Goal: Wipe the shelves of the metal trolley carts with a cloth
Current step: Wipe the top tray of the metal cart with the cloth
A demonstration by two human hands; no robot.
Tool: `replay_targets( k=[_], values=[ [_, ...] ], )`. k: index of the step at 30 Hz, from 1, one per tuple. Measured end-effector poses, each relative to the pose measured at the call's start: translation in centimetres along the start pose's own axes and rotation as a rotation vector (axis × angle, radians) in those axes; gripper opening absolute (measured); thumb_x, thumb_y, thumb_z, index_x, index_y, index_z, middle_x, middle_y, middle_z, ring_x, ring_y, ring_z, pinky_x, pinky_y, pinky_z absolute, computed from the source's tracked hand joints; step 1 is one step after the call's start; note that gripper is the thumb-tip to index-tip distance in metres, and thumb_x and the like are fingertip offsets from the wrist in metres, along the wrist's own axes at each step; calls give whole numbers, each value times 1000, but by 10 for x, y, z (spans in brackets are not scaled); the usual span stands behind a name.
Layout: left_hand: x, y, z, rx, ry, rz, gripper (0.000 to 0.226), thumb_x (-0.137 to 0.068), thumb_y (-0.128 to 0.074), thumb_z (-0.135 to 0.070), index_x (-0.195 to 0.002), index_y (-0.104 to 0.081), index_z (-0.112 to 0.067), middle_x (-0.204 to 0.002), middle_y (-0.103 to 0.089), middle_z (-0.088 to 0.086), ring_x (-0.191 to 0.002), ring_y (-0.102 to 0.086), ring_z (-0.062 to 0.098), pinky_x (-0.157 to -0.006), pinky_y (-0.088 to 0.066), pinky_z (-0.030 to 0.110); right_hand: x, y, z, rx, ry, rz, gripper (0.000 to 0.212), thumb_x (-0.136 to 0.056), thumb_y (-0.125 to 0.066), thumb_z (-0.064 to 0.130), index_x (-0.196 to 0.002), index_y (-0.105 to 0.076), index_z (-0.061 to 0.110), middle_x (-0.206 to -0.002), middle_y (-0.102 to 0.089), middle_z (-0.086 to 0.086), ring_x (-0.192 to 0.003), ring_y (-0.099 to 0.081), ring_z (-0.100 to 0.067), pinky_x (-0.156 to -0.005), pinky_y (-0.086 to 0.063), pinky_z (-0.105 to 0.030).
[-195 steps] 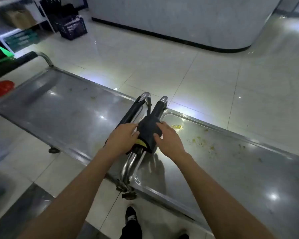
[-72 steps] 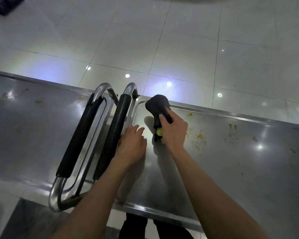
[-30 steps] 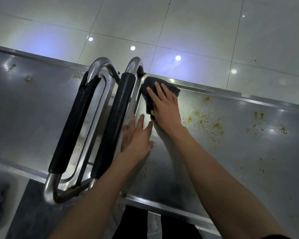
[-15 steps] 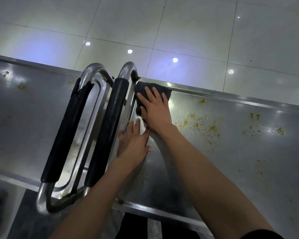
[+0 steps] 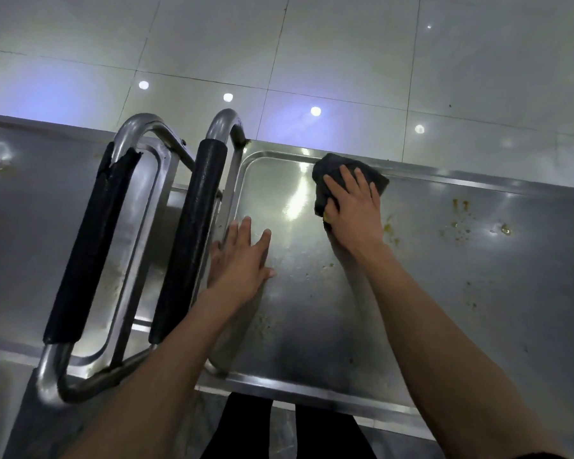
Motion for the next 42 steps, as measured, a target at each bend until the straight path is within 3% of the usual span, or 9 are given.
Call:
replay_targets(
  k=[8,14,21,29,38,42],
  values=[
    [1,10,-8,28,25,29,77,-86,-71,-49,-148,-29,-35,-163,-6,8,-151,-5,35,-116,-21,64,30,31,-69,20,-93,19,49,-105,-42,29,-153,-37,31,-166,-19,0,-154,-9,-21,-125,-7,-45],
    [-4,24,-46,-7,-97,8,75,-85,-68,-56,-146,-29,-35,-160,-18,5,-148,-14,36,-107,-37,65,29,29,-60,41,-113,14,49,-106,-39,29,-154,-35,30,-166,-18,1,-154,-9,-22,-125,-7,-45],
    [-6,6,-63,-39,-85,92,93,-83,-68,-59,-153,-13,-33,-165,7,7,-151,7,42,-110,-29,70,29,25,-54,61,-122,6,49,-105,-39,30,-154,-35,31,-166,-19,3,-154,-10,-22,-124,-7,-46],
    [-14,-2,-62,-56,-71,61,92,-78,-73,-59,-149,-21,-33,-162,0,7,-149,2,42,-105,-32,72,11,6,-21,78,24,52,49,-103,-42,30,-152,-36,32,-165,-21,3,-154,-10,-24,-124,-8,-48],
    [-13,12,-67,-30,-85,85,89,-81,-74,-55,-151,-26,-29,-161,-4,7,-149,1,40,-104,-36,71,32,41,-119,-5,-198,-37,48,-103,-42,28,-151,-40,31,-165,-22,1,-154,-11,-22,-125,-7,-45],
    [-13,13,-68,-39,-85,82,90,-81,-73,-56,-152,-25,-30,-162,-3,6,-149,0,40,-105,-36,70,40,62,-176,30,-299,-67,48,-103,-42,28,-151,-41,28,-165,-24,-4,-152,-16,-28,-123,-15,-49]
  ],
)
Point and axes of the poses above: each hand's wrist, its own x-axis away from the middle knuckle, its own y-axis out of the back of the hand, z = x × y, the point moved 2 cm from there along -x, towards the middle knuckle
